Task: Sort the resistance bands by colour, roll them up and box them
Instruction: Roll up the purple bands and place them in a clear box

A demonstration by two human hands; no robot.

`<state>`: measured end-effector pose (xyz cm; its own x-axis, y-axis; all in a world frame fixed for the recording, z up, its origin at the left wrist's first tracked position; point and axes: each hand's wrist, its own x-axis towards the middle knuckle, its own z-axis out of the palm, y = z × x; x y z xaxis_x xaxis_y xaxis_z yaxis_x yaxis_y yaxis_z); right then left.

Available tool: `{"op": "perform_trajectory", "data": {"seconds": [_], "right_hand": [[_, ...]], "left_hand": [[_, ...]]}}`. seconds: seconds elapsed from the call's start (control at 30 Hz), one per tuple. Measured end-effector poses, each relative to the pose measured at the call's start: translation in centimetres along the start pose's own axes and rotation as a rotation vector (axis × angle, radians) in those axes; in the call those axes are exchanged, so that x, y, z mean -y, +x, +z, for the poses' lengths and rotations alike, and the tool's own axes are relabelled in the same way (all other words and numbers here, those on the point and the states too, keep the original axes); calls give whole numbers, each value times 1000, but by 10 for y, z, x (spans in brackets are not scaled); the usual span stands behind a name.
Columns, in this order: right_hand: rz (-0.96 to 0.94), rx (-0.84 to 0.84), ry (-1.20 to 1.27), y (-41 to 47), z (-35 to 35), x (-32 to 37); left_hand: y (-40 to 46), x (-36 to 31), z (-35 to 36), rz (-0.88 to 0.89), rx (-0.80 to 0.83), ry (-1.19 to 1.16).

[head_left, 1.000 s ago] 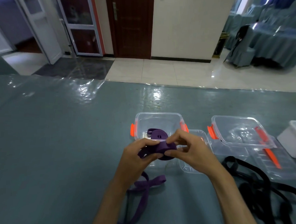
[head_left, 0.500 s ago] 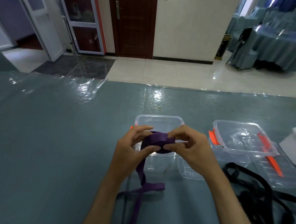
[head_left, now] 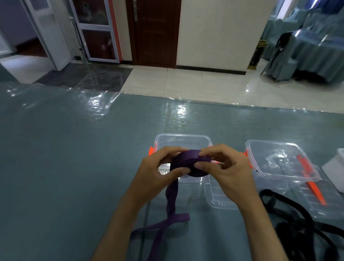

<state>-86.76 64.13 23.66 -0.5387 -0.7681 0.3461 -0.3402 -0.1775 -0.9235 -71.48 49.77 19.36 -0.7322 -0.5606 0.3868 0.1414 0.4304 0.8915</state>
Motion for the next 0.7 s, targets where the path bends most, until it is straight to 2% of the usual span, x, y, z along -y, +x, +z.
{"op": "perform_trajectory", "data": {"seconds": [0.17, 0.33, 0.47, 0.53, 0.63, 0.7], "right_hand": [[-72, -1, -116, -3, 1, 12], [-123, 9, -196, -6, 7, 14], [-84, -52, -102, -9, 13, 5], [-38, -91, 8, -10, 17, 5], [0, -108, 132, -11, 21, 7], [10, -103, 170, -12, 21, 9]], "left_hand": [[-3, -9, -9, -32, -34, 52], [-6, -8, -13, 106, -35, 257], [-9, -3, -10, 168, -61, 374], [-12, -5, -9, 130, -90, 268], [-13, -19, -4, -126, -151, -245], [-16, -22, -2, -195, -173, -375]]}}
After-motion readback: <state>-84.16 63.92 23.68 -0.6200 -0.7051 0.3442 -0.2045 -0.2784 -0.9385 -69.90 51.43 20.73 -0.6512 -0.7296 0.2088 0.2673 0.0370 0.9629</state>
